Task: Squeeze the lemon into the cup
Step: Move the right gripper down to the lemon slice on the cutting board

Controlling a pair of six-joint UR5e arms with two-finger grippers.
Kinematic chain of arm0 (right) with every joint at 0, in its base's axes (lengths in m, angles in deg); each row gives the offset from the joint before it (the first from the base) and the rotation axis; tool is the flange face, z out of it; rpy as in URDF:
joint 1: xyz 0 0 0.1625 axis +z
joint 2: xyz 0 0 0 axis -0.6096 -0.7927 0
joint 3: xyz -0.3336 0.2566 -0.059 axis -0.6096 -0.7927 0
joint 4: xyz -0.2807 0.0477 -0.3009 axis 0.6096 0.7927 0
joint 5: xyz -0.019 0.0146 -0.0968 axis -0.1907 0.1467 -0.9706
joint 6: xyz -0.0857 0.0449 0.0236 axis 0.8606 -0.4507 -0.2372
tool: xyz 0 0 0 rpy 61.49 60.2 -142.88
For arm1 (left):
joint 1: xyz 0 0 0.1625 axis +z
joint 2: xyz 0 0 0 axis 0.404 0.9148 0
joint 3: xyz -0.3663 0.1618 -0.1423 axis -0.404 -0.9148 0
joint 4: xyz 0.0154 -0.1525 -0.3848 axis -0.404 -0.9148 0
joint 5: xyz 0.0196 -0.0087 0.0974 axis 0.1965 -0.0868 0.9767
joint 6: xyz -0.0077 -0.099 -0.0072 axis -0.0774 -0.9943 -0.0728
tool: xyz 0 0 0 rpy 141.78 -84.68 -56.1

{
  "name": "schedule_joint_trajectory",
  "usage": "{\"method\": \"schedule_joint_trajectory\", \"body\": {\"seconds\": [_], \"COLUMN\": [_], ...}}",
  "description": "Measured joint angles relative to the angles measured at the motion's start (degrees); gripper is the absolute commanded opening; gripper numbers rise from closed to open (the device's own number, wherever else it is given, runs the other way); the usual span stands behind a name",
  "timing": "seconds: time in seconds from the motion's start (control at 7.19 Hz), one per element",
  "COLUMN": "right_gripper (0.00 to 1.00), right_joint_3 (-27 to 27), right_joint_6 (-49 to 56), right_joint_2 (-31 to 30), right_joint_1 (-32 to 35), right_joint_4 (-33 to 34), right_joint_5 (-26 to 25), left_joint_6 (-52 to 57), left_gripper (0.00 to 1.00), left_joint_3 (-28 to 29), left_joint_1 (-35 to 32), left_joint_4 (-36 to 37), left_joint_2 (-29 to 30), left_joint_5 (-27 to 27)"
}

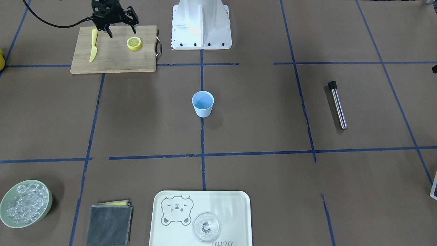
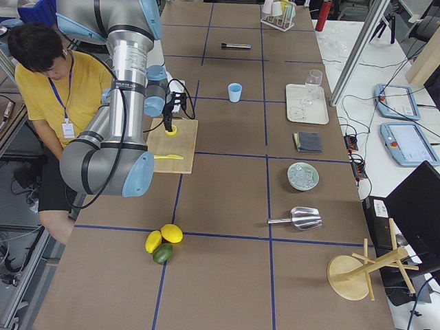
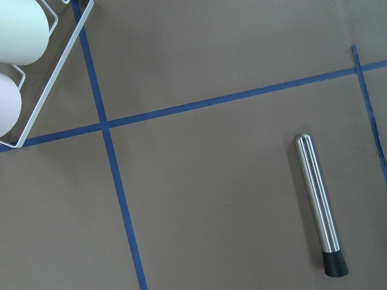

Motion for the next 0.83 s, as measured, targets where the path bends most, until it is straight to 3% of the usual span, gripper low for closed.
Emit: {"method": "schedule_joint_trajectory", "body": {"seconds": [0.42, 0.83], "right_gripper": [1.00, 0.99], "right_joint_3": [-4.83, -6.38], "right_joint_6": [-1.74, -1.74], "right_joint_2": [4.08, 4.86], "right_joint_1": [-2.19, -2.20], "right_joint_4": [-0.15, -0.15], "right_joint_5": [-2.15, -2.06], "left_joint_6": [-0.10, -0.10], "left_gripper": [1.00, 1.00], "left_joint_3": [-0.01, -0.10], "left_joint_1": [0.05, 0.06], "left_joint_4": [-0.60, -0.61], "left_joint_2": [0.00, 0.00], "left_joint_5": [0.03, 0.03]}}
